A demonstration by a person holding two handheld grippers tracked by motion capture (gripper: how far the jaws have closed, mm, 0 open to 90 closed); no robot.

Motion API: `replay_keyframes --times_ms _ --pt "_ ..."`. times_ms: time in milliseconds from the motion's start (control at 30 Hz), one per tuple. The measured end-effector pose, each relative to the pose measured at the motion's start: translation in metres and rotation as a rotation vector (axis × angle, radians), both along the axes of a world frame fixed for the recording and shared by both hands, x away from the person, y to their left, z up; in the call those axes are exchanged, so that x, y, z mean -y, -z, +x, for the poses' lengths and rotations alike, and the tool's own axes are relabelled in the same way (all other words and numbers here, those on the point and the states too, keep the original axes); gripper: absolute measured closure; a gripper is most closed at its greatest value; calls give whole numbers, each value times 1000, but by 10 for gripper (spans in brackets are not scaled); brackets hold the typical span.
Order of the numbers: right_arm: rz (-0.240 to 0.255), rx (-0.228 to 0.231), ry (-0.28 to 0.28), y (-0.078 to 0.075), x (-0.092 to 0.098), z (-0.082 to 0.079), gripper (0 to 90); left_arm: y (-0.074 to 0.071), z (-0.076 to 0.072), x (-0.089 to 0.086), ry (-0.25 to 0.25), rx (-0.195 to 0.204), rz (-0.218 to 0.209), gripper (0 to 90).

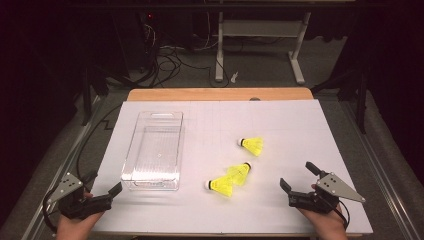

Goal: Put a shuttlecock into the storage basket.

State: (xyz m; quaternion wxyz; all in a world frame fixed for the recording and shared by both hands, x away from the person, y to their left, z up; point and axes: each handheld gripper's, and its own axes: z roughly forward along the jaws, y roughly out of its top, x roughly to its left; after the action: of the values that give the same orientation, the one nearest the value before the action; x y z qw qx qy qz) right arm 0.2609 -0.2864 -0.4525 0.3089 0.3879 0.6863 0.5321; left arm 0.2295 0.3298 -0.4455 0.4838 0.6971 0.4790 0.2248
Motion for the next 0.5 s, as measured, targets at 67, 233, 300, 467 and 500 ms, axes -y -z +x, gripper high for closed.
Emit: replay_keyframes --times_ms 67,233,300,467,500 --pt "1 -1 0 0 0 0 1 1 1 2 5 -21 12 8" --pt "-3 0 -5 0 -1 0 0 4 5 6 17 -71 42 8" --pt "-4 0 -6 0 -1 0 1 5 6 7 18 -88 49 8" --pt "-5 0 -6 0 -1 0 0 8 8 7 18 -117 56 8" --pt "-8 1 -7 0 -1 0 0 8 8 7 17 -122 56 8"
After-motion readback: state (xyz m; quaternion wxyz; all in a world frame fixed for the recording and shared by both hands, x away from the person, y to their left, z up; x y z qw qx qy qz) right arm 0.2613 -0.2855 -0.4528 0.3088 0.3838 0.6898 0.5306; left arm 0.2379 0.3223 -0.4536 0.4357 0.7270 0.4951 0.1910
